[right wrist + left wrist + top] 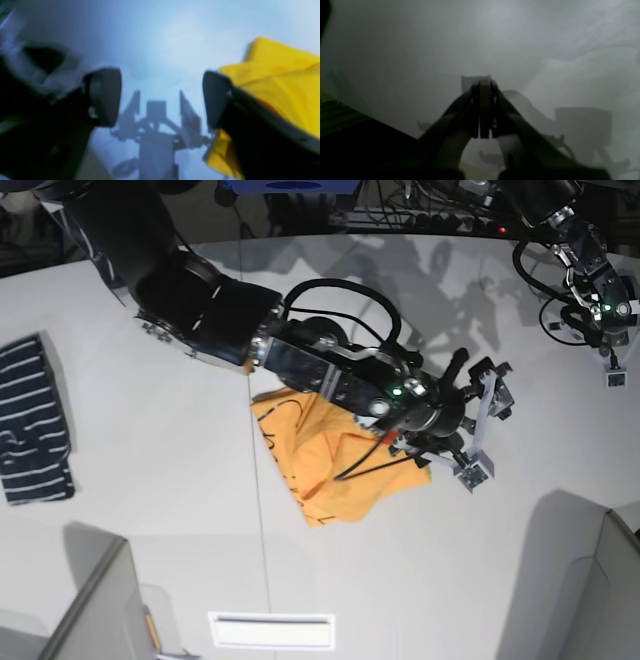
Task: Fold the T-shirt properly
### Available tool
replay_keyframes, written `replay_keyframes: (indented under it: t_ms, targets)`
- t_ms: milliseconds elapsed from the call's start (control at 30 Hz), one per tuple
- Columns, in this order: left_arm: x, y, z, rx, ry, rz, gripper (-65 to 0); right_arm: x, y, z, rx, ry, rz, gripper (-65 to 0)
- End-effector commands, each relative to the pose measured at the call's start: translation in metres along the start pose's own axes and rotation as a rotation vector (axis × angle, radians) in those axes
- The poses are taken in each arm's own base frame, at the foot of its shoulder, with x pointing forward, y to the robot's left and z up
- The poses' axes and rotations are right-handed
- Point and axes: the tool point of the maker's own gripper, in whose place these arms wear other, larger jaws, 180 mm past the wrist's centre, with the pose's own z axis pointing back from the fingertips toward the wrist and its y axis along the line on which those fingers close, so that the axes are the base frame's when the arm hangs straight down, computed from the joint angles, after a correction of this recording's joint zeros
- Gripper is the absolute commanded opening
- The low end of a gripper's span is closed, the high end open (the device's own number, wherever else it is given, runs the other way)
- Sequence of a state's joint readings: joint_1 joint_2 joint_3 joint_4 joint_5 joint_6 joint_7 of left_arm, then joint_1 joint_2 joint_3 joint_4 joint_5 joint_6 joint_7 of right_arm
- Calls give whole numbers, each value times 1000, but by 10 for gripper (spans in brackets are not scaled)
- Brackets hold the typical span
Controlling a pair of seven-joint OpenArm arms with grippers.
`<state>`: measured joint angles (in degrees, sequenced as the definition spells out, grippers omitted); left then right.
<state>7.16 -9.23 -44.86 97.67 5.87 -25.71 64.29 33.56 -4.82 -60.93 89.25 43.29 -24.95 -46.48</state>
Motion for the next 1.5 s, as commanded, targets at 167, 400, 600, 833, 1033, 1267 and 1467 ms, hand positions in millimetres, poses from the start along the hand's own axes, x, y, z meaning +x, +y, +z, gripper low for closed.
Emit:
replay_keyframes:
  t_ms: [167,400,600,833,1033,1267,1467]
  targets:
    - [8,6,5,-9,-44,16,-650,25,-76,40,-153,-54,-128,-650]
    - [4,-6,5,-81,-58,41,-650,-11,-148,39,-326,16,-229,-650]
    - [-1,-7,5,-86,-51,40,-650,-37,-159,26,-333,72,-208,-650]
    - [-11,-6,4,-83,-30,30,-650,-49,-170,19,-351,118,-219,-650]
    - [-12,-6,5,-81,-29,26,-650,-54,-186,21,-386,135,-226,-650]
    - [-12,-6,5,-81,-29,26,-650,-73,-209,12,-440,166,-251,-650]
    - [-12,-6,5,-81,-29,26,-650,-59,-174,-6,-366,146,-253,-650]
